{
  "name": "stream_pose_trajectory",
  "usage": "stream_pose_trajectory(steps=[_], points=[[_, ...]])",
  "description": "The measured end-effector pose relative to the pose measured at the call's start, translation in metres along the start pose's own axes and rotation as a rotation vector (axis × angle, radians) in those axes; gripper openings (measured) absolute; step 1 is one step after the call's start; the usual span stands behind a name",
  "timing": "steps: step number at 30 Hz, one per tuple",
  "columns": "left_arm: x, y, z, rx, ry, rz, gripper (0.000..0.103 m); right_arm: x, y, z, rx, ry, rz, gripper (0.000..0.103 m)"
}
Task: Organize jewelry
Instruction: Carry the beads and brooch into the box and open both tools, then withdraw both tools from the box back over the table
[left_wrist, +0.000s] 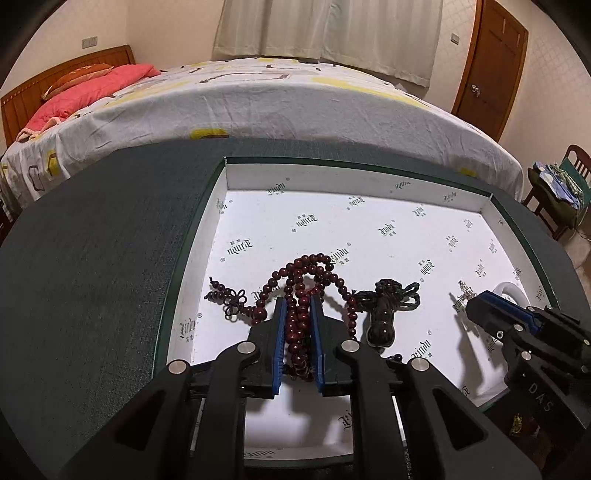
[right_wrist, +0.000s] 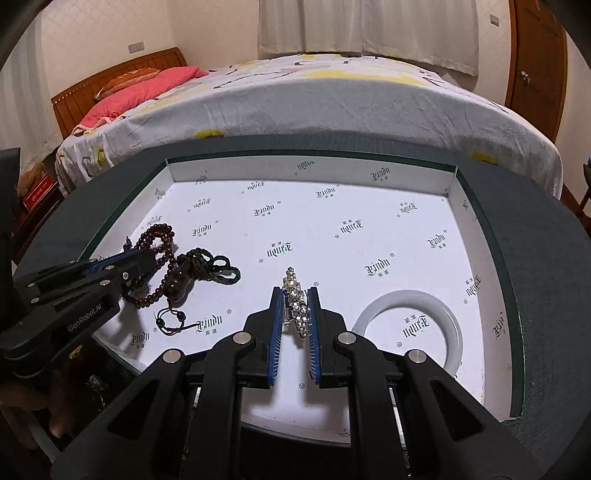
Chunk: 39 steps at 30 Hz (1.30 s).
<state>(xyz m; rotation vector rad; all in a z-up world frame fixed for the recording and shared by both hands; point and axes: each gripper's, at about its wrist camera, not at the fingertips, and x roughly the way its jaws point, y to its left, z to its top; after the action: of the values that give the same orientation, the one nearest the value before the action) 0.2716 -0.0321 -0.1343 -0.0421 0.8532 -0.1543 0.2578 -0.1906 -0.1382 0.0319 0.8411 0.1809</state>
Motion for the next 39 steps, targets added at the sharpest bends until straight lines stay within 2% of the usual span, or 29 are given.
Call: stream_pose_trajectory(steps=[2,6,11,14,18,20,25,27,28,39], points=[[0.001,0.001,0.000,0.001,0.008,0.005,0.028,0.000,0.000,0.000,-0.002,0.001,-0.002,0.015],[0.001,0.001,0.000,0.004,0.007,0.002,0.030,0.000,-0.001,-0.001,0.001,0.002,-0.003,0.025],[0.002,-0.001,0.000,0.006,0.007,-0.001,0.038,-0.001,-0.001,0.000,-0.001,-0.002,-0.004,0.028],[0.001,-0.002,-0.001,0.008,0.010,-0.005,0.043,-0.003,-0.001,-0.001,-0.002,-0.010,-0.007,0.040],[0.000,-0.004,-0.002,0.010,0.011,-0.010,0.047,-0.006,-0.001,0.000,-0.006,-0.021,-0.013,0.042],[0.000,-0.005,-0.002,0.010,0.010,-0.012,0.049,-0.008,-0.001,-0.001,-0.005,-0.026,-0.014,0.049],[-0.005,-0.010,-0.003,0.024,-0.005,-0.011,0.057,-0.013,-0.003,0.000,-0.003,-0.047,-0.020,0.051],[-0.008,-0.012,-0.003,0.029,-0.018,0.002,0.069,-0.016,-0.004,0.001,-0.001,-0.055,-0.023,0.054],[-0.010,-0.013,-0.003,0.027,-0.029,0.004,0.071,-0.018,-0.004,0.001,-0.001,-0.060,-0.024,0.054],[-0.030,-0.019,-0.001,0.031,-0.061,-0.001,0.072,-0.037,-0.006,0.001,0.010,-0.092,-0.028,0.054]])
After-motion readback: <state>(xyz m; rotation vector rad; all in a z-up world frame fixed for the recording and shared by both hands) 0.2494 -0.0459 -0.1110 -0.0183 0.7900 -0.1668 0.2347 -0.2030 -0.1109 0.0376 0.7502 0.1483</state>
